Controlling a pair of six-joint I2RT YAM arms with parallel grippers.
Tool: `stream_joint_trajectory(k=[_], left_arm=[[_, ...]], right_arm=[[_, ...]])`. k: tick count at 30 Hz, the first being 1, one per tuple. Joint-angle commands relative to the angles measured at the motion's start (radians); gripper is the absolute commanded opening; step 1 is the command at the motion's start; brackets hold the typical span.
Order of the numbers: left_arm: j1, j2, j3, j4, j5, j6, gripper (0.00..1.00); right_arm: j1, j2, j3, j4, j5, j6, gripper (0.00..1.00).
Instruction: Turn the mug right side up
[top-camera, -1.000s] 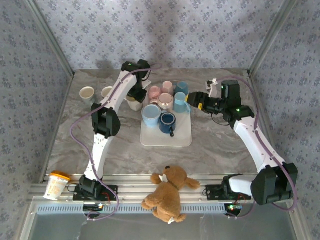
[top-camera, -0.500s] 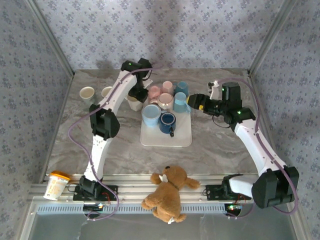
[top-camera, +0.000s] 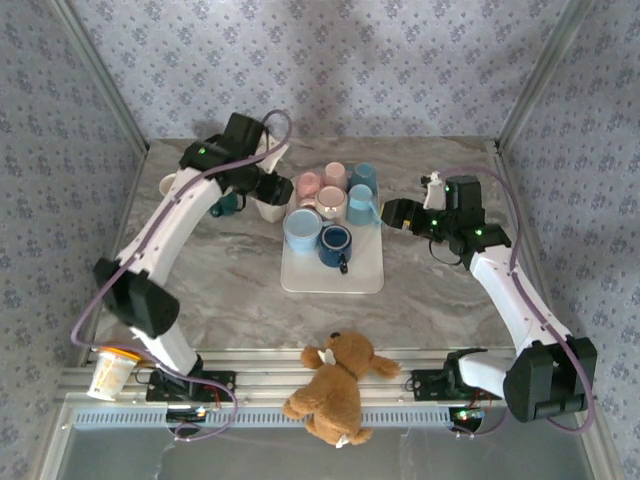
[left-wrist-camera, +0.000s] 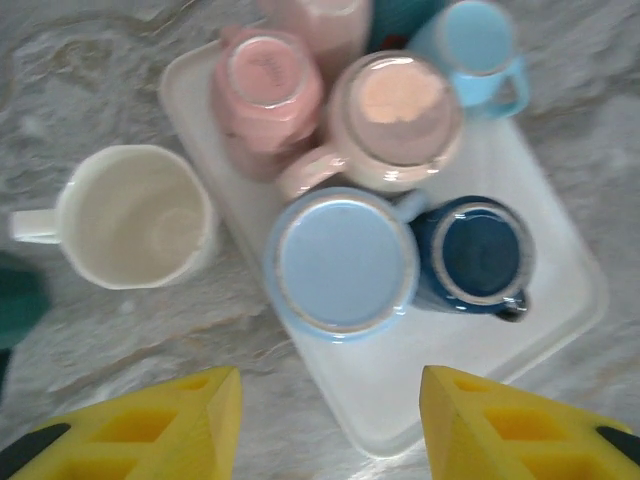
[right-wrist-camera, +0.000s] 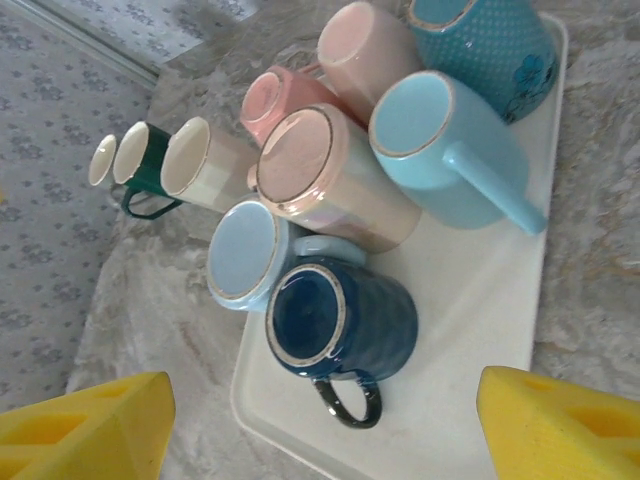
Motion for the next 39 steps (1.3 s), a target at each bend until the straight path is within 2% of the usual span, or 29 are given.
stream_joint_trajectory(k=[1, 7, 10, 13, 16, 21, 26, 33, 39], left_arm=[[0.024, -0.101, -0.158, 0.283, 0.222, -0.036, 0.50], [0.040, -0.218, -0.376, 0.473, 0.358, -0.078, 0.50], [0.054, -0.266, -0.488, 0.574, 0.413, -0.148, 0.50], [0.062, -0.303, -0.586, 0.640, 0.442, -0.208, 0.50], [0.064, -0.331, -0.660, 0.653, 0.455, -0.227, 0.50], [0.064, -0.381, -0.788, 0.733, 0.461, -0.279, 0.50], [0.064, -0.418, -0.880, 0.791, 0.451, -0.325, 0.50], [0.065, -0.433, -0.954, 0.823, 0.437, -0.349, 0.50], [0.065, -0.444, -0.980, 0.838, 0.431, -0.359, 0.50]], right_arm=[[-0.005, -0.008, -0.020, -0.005, 0.043, -0.112, 0.79], [0.016, -0.007, -0.054, -0.011, 0.060, -0.186, 0.82], [0.051, 0.023, -0.046, -0.060, 0.017, -0.205, 0.84], [0.130, 0.061, -0.056, -0.099, 0.065, -0.197, 0.83], [0.219, 0.096, -0.095, -0.087, 0.122, -0.175, 0.75], [0.318, 0.180, -0.160, 0.046, 0.167, -0.093, 0.59], [0.380, 0.274, -0.185, 0.162, 0.202, -0.034, 0.49], [0.442, 0.362, -0.217, 0.328, 0.317, -0.031, 0.47], [0.463, 0.366, -0.283, 0.459, 0.392, -0.002, 0.47]])
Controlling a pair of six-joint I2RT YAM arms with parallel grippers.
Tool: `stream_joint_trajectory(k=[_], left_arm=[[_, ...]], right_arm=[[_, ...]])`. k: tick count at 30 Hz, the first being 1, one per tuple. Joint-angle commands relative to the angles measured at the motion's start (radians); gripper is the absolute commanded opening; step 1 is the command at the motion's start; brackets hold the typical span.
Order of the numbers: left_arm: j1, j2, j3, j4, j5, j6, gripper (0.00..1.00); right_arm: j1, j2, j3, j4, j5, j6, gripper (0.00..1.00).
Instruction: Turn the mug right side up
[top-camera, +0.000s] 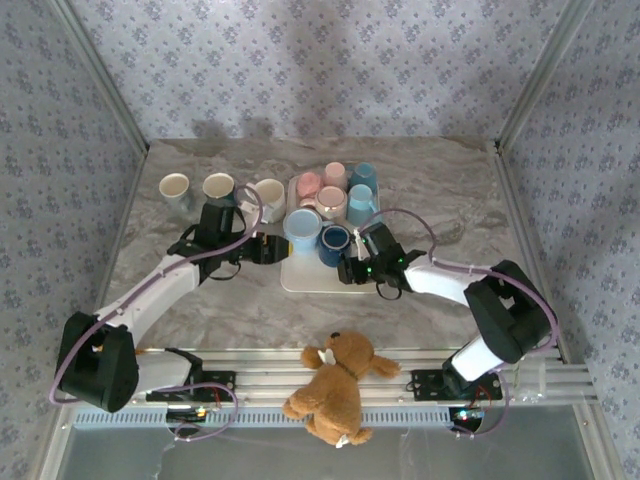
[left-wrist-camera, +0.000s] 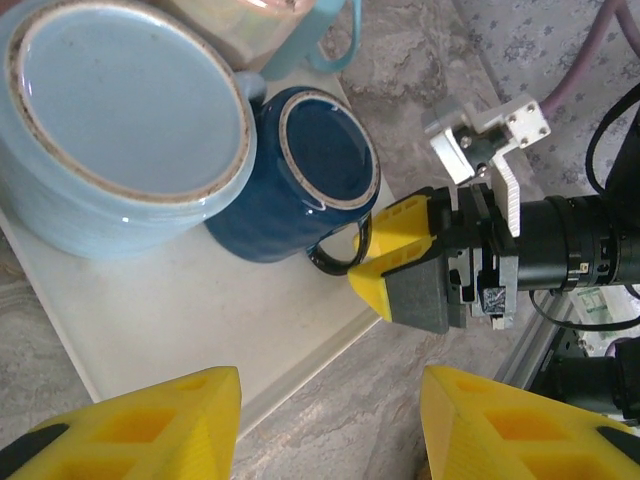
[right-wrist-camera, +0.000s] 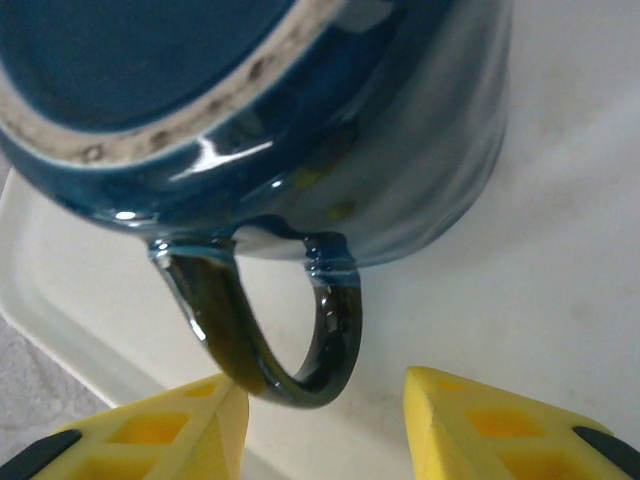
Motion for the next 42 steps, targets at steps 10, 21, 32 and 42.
stream_joint_trajectory(k=[10, 21, 32, 42], left_arm=[[0.003, -0.038, -0.030, 0.060, -0.009, -0.023, 0.50], [0.003, -0.037, -0.044, 0.071, -0.018, -0.032, 0.50], [0.005, -0.068, -0.046, 0.076, -0.045, -0.035, 0.49], [0.004, -0.066, -0.090, 0.270, -0.044, -0.219, 0.49]], right_arm=[[0.036, 0.047, -0.061, 0.205, 0.085, 0.020, 0.46], [0.053, -0.010, -0.094, 0.197, 0.153, -0.014, 0.33], [0.053, -0.139, -0.089, 0.083, 0.160, -0.060, 0.11], [0.017, -0.291, -0.096, -0.014, 0.088, -0.033, 0.03]])
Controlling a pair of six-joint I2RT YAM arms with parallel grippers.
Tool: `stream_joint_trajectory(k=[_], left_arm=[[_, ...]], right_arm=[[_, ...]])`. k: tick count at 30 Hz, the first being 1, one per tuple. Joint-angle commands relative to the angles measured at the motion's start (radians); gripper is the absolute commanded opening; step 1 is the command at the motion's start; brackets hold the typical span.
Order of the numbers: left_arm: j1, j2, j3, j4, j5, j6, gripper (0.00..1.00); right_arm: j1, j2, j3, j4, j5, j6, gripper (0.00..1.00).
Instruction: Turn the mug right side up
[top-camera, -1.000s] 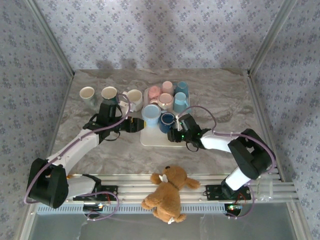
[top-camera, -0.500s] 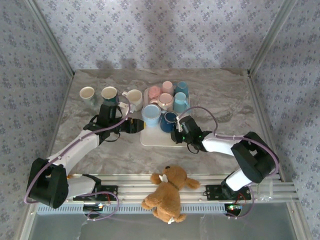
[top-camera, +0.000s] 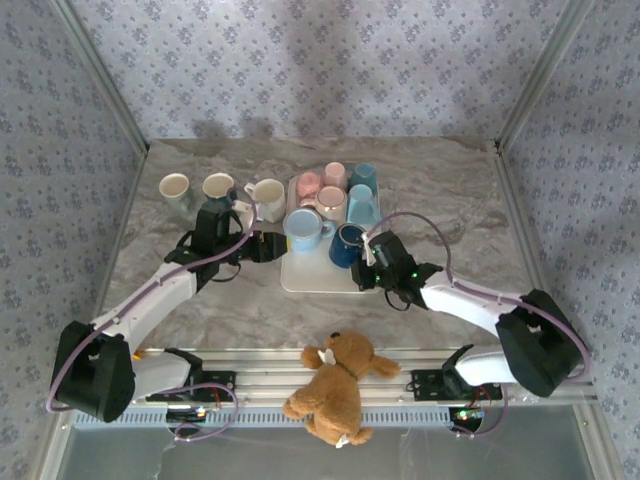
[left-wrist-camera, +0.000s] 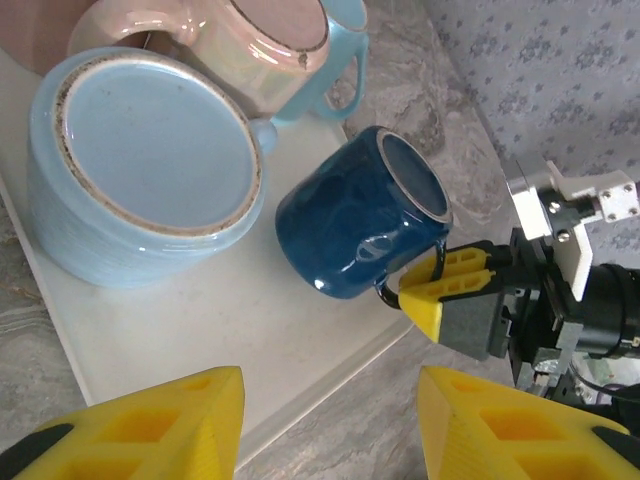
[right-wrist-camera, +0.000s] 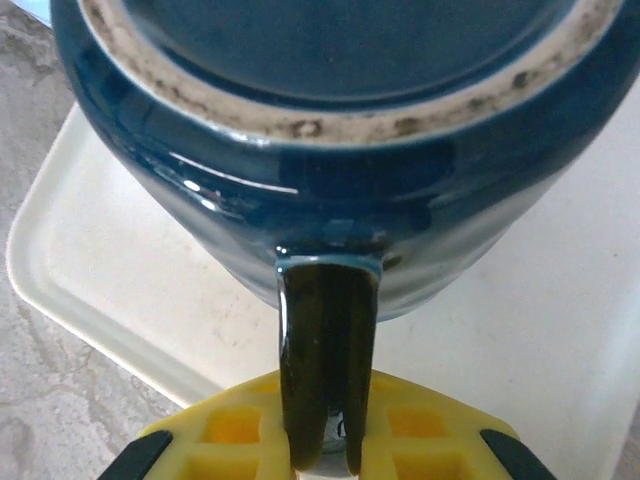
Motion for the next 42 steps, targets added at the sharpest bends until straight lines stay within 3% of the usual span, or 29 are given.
stream_joint_trajectory(k=[1, 12, 18, 26, 31, 37, 42], left_arm=[[0.002, -0.017, -0.030, 0.152, 0.001, -0.131, 0.49], [0.001, -0.036, -0.046, 0.312, -0.020, -0.284, 0.56], [0.001, -0.033, -0.060, 0.435, -0.017, -0.388, 0.62], [-0.001, -0.028, -0.040, 0.632, 0.016, -0.494, 0.73], [-0.008, -0.013, -0.005, 0.659, 0.052, -0.516, 0.72], [-0.050, 0.047, 0.019, 0.819, 0.071, -0.582, 0.72], [-0.095, 0.073, 0.080, 0.785, 0.058, -0.549, 0.71]], right_arm=[[-0.019, -0.080, -0.003, 0.017, -0.045, 0.013, 0.02], [-0.089, -0.269, 0.006, -0.028, -0.177, 0.092, 0.00], [-0.183, -0.348, 0.025, 0.026, -0.294, 0.202, 0.00], [-0.272, -0.309, 0.131, 0.177, -0.509, 0.408, 0.00], [-0.293, -0.228, 0.194, 0.273, -0.627, 0.552, 0.00], [-0.289, -0.137, 0.206, 0.504, -0.715, 0.733, 0.00], [-0.283, -0.101, 0.233, 0.536, -0.739, 0.761, 0.00]])
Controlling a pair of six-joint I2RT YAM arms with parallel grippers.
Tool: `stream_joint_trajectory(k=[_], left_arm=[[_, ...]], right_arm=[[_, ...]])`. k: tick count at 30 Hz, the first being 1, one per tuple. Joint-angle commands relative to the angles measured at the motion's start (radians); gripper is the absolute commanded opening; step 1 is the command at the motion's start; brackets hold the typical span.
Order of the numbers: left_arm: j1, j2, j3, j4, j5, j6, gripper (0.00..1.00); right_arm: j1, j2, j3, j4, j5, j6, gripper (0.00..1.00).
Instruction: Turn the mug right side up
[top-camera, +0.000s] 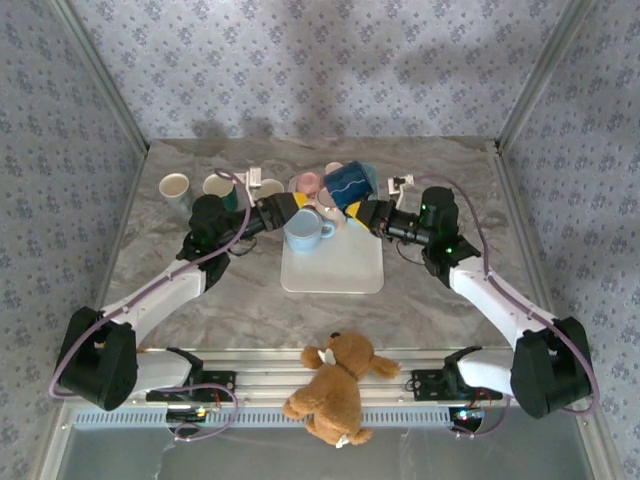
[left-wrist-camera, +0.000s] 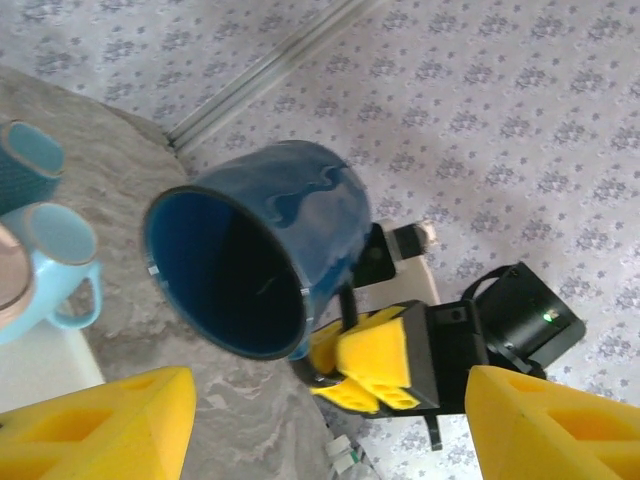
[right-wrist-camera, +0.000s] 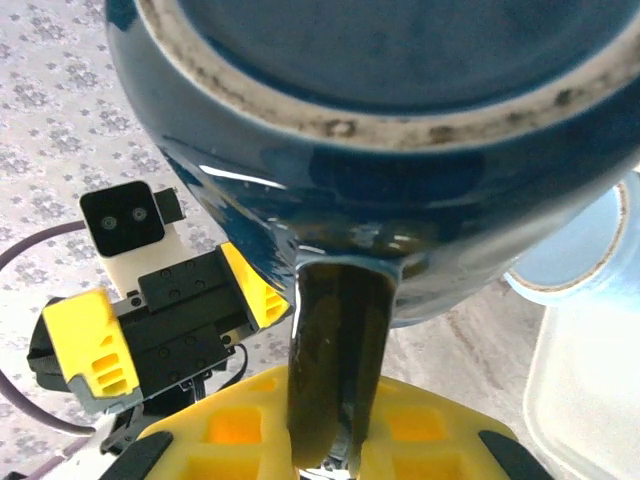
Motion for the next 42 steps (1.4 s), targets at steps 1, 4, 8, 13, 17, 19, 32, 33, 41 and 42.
stream_joint_trajectory(k=[1, 4, 8, 13, 17, 19, 32, 33, 41, 42], left_arm=[[-0.021, 0.013, 0.070, 0.043, 0.008, 0.008, 0.69], [-0.024, 0.038, 0.092, 0.044, -0.004, -0.008, 0.67], [-0.029, 0.067, 0.105, 0.038, -0.015, -0.041, 0.59], [-0.047, 0.077, 0.110, 0.065, -0.028, -0.048, 0.59], [-0.059, 0.076, 0.144, 0.002, -0.024, -0.013, 0.59], [-0.059, 0.075, 0.151, 0.002, -0.021, -0.011, 0.58], [-0.060, 0.079, 0.162, -0.007, -0.029, 0.017, 0.50], [-0.060, 0.078, 0.165, -0.015, -0.031, 0.023, 0.50], [-0.061, 0.060, 0.153, -0.007, -0.063, 0.030, 0.36], [-0.061, 0.055, 0.149, -0.006, -0.067, 0.035, 0.35]], right_arm=[[0.004, -0.001, 0.072, 0.164, -0.063, 0.045, 0.00], [0.010, 0.016, 0.071, 0.208, -0.067, 0.080, 0.00], [0.026, 0.023, 0.067, 0.261, -0.058, 0.113, 0.00], [0.050, 0.026, 0.073, 0.271, -0.050, 0.107, 0.00], [0.063, 0.033, 0.082, 0.277, -0.060, 0.107, 0.00], [0.067, 0.045, 0.087, 0.277, -0.064, 0.110, 0.00], [0.099, 0.068, 0.083, 0.330, -0.066, 0.143, 0.00], [0.101, 0.070, 0.083, 0.329, -0.065, 0.141, 0.00], [0.125, 0.078, 0.078, 0.328, -0.058, 0.130, 0.00], [0.126, 0.080, 0.078, 0.328, -0.058, 0.130, 0.00]])
